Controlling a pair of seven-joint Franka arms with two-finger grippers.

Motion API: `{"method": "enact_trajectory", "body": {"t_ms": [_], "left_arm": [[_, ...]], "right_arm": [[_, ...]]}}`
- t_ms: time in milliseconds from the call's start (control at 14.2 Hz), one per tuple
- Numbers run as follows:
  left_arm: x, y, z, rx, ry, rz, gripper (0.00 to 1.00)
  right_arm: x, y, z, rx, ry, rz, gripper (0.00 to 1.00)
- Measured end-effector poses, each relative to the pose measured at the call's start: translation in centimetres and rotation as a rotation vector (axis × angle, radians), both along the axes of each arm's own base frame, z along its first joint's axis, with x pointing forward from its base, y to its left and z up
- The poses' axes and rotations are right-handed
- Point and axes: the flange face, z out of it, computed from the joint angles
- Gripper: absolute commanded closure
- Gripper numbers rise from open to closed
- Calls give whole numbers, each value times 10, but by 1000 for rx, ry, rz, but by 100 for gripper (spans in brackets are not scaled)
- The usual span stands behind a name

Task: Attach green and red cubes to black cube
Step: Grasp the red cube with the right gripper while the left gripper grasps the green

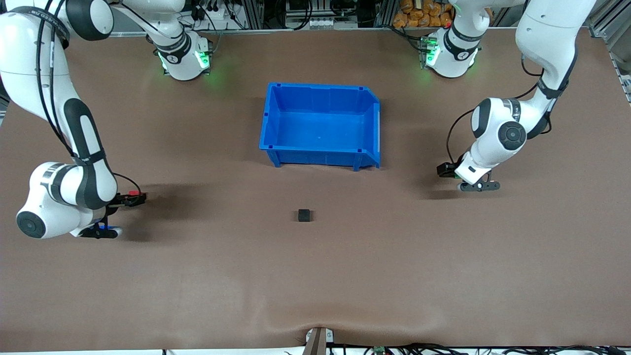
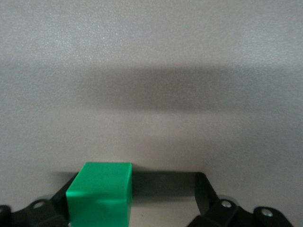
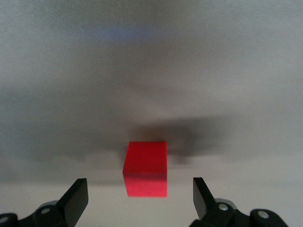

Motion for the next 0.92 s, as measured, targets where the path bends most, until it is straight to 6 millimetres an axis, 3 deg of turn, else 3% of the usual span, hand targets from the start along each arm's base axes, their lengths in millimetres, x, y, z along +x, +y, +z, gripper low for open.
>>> {"method": "enact_trajectory", "body": {"t_ms": [71,141,212,424,494,565,635,776,918], "left_arm": [[0,1,0,6,-2,-14,0],[0,2,0,14,-4,-29,0],[1,3,1,18,-6,-35,0],[2,8,1,22,-10,-35,0],[3,9,2,22,-12,-33,27],[4,10,2,22,-13,-32,68],[4,10,3,22,-15,-31,100],[6,11,8,22,-24,-29,100],[7,12,11,24,-28,-13,100]], "right_arm": [[-1,0,-7,6,4,9,61],[-2,0,-12,12,8,17,89],[-3,1,-16,17,12,23,100],[0,5,-17,48,2,-1,100],[4,10,-14,73,-13,-44,100],[10,17,-8,84,-28,-108,100],[17,25,-1,82,-39,-186,100],[32,59,13,77,-40,-356,100],[42,124,26,74,9,-554,100]]}}
